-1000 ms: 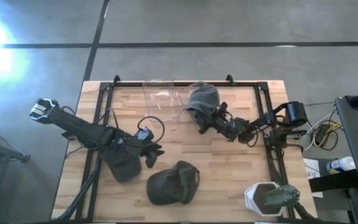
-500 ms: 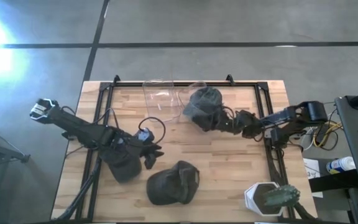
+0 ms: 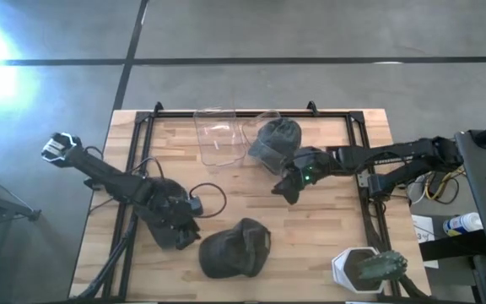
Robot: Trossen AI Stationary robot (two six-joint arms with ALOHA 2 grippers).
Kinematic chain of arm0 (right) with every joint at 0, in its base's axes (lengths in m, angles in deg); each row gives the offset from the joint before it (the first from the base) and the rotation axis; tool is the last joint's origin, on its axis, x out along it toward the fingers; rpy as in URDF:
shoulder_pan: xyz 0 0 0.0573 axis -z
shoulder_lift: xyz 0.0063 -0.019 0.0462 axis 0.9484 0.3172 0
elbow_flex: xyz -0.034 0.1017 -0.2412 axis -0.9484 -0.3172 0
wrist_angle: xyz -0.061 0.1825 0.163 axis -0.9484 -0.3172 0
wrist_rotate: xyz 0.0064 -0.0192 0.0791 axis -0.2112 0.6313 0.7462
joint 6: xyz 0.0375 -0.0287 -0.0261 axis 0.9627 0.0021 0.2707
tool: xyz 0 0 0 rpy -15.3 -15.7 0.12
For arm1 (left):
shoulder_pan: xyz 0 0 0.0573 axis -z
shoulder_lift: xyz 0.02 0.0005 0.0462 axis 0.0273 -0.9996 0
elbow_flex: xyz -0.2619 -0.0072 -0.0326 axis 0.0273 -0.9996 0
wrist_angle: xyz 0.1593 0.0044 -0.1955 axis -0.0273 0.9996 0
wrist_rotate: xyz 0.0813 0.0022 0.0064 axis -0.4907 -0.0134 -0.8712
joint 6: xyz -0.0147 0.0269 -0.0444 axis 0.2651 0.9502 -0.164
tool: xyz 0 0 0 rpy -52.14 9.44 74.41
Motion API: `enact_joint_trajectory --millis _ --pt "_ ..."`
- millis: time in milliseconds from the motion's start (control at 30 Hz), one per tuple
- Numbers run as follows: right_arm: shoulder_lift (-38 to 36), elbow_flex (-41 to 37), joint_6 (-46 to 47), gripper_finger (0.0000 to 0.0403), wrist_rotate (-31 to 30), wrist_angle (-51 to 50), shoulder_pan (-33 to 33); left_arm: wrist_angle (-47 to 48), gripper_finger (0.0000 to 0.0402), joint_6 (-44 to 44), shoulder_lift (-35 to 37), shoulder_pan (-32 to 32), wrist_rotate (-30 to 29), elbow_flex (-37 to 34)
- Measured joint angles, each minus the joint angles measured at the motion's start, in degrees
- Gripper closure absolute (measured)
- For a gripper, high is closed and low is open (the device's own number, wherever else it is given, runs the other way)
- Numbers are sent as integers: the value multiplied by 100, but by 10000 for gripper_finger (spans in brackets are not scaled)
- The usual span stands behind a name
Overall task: Pick & Place hat
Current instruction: Put the bottom black cap into the left transparent bin
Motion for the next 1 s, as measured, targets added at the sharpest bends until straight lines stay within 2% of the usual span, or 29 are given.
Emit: enact_joint_trajectory --millis 167,367,700,800,1000 --pt "471 491 79 264 382 -339 -144 -742 248 -479 -63 281 6 -338" --pt "1489 1061 262 270 586 -331 -602 -1585 248 -998 -521 848 0 -529" --pt "2981 2008 864 282 905 -334 -1180 -2035 248 -1531 -1451 1680 -82 -536" --pt "3284 2229 1037 282 954 -310 -1343 -2173 248 -1814 -1658 1798 -362 -538" --pt "3716 2350 1257 282 946 -302 -1550 -2232 248 -3047 -1774 1960 -1417 -571"
